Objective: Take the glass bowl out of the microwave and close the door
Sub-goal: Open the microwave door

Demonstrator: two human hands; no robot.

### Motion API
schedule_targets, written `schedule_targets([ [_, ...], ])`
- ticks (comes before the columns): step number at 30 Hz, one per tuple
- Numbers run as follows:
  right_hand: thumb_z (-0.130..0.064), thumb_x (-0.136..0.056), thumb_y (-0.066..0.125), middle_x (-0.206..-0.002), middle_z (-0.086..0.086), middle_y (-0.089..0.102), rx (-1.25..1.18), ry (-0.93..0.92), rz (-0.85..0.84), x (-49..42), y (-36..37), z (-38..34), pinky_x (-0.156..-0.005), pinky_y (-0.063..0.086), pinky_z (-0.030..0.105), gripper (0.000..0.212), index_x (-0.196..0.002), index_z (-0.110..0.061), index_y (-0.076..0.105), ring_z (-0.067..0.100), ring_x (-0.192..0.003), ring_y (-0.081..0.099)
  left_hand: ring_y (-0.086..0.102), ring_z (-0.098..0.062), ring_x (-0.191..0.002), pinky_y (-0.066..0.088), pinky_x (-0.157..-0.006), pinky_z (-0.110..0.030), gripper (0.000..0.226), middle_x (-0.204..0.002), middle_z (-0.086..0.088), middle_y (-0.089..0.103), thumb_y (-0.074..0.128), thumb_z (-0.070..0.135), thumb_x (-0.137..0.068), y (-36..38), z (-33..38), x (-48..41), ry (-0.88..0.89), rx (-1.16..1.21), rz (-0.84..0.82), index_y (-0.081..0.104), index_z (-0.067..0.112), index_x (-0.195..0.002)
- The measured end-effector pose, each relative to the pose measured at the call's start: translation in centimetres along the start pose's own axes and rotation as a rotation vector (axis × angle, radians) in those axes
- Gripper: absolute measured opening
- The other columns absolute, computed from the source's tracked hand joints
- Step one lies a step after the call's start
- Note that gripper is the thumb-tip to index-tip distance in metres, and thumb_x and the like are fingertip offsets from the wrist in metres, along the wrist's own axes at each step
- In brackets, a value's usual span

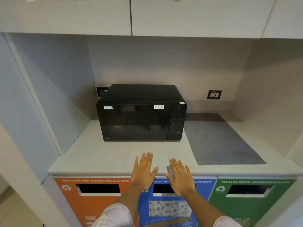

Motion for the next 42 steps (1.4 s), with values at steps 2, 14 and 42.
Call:
schedule_targets([
  [2,-0.057,-0.098,0.014,-0.162,-0.001,-0.013,-0.008,0.005,-0.003,-0.3,0.2,-0.2,-0.121,-0.006,0.041,0.069,-0.153,-0.023,-0.01,0.023,-0.15,-0.011,-0.012,-0.017,-0.15,-0.012,-0.12,-0.042,0.073,-0.163,0.006,-0.011,0.009,0.065,-0.093,0.2,-0.2,-0.3,-0.002,0.02,-0.006,-0.009,0.028,-0.153],
  [14,-0.058,-0.097,0.015,-0.163,-0.004,-0.008,-0.132,0.06,0.024,-2.6,1.6,-2.8,-0.122,-0.003,0.039,0.068,-0.154,-0.026,-0.006,0.019,-0.15,-0.007,-0.01,-0.015,-0.151,-0.012,-0.121,-0.042,0.072,-0.164,0.009,-0.003,0.008,0.065,-0.091,0.8,-0.3,-2.2,0.02,0.118,-0.012,0.0,0.031,-0.154],
  [42,-0.046,-0.094,0.05,-0.163,-0.005,0.008,-0.292,0.183,0.093,-14.8,-1.9,3.6,-0.121,0.011,0.038,0.073,-0.154,-0.027,0.012,0.021,-0.15,0.009,0.001,-0.018,-0.152,-0.002,-0.123,-0.047,0.061,-0.163,0.006,0.014,0.034,0.048,-0.098,-10.4,4.5,-18.5,0.261,0.063,0.314,0.017,0.029,-0.153],
])
Point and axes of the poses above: each hand's wrist, its own x-axis away from the middle knuckle, its own y-axis out of the palm, z = x × y, the point moved 3 cm from there along -x, towards the middle knuckle
